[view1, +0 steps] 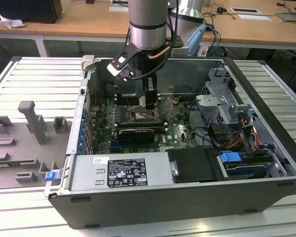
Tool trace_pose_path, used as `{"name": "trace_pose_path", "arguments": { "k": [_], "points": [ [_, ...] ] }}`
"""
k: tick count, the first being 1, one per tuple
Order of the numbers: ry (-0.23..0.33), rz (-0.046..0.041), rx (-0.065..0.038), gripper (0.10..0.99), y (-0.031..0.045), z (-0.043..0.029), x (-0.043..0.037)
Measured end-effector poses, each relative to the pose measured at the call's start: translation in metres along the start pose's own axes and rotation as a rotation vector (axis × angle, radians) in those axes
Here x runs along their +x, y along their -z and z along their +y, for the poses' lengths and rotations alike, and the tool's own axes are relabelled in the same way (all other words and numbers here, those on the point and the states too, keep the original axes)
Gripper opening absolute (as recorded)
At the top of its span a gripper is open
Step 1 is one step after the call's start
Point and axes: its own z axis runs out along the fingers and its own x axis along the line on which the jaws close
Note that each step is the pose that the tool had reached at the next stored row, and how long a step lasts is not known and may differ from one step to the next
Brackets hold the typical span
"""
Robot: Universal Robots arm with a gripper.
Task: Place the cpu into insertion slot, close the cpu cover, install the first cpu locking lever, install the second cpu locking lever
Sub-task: 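Place the cpu into insertion slot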
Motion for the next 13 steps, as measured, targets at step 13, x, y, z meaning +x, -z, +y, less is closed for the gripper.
{"name": "trace_pose_path", "arguments": {
  "k": [13],
  "points": [
    [0.000,0.0000,0.000,0.537,-0.0036,-0.0005,-0.0001]
  ]
}}
